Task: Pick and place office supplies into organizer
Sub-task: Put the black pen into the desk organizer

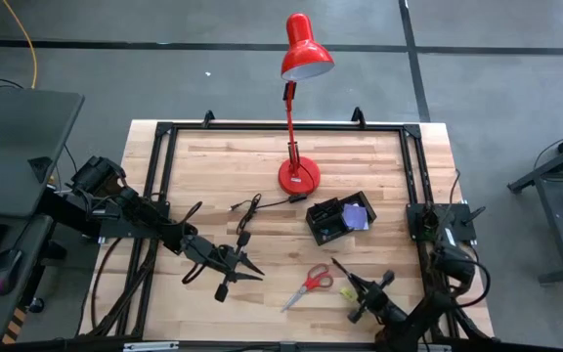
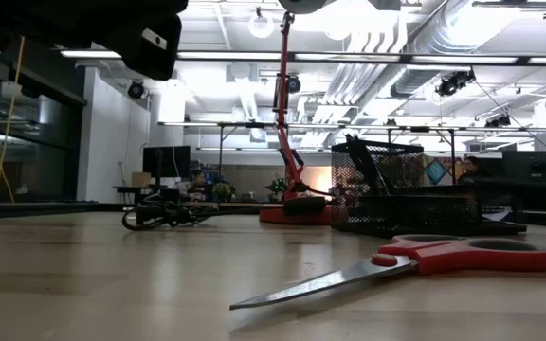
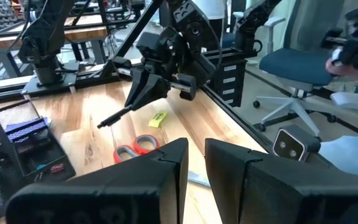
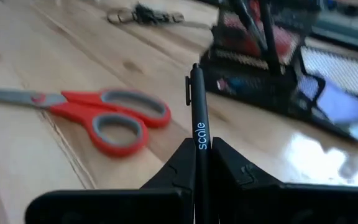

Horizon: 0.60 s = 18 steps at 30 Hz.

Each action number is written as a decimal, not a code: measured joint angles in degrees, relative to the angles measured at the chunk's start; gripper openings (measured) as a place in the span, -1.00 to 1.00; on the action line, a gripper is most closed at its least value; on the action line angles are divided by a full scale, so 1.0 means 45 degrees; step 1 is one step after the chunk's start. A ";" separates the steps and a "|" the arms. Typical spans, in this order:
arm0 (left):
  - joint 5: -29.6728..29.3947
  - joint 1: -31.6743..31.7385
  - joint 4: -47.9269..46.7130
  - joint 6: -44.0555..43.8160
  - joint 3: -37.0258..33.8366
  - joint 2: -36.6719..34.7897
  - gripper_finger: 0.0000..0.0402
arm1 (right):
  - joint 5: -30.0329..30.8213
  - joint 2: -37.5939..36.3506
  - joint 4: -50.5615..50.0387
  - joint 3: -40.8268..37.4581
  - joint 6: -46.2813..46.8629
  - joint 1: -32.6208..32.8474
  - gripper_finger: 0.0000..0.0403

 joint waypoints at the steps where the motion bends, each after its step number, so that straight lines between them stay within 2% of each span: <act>1: -0.0008 0.0010 -0.0045 0.0000 0.0000 0.0000 -0.77 | 0.0245 0.0001 -0.0156 0.0049 0.0012 -0.0068 -0.94; 6: -0.0061 0.0005 0.0089 -0.0048 0.0000 0.0000 -0.77 | 0.1821 0.0066 -0.1030 0.0587 -0.0078 -0.0409 -0.94; 12: -0.0522 0.0005 0.0086 -0.0345 0.0188 0.0000 -0.77 | 0.3077 0.0103 -0.2023 0.1532 -0.0429 -0.0937 -0.95; 16: -0.0284 0.0000 0.0080 -0.0319 0.0312 0.0000 -0.77 | 0.4660 0.0012 -0.2010 0.2100 -0.1113 -0.1192 -0.95; 18: -0.0588 -0.0005 0.0083 -0.0314 0.0358 0.0004 -0.77 | 0.5445 0.0001 -0.2000 0.2465 -0.1463 -0.1362 -0.95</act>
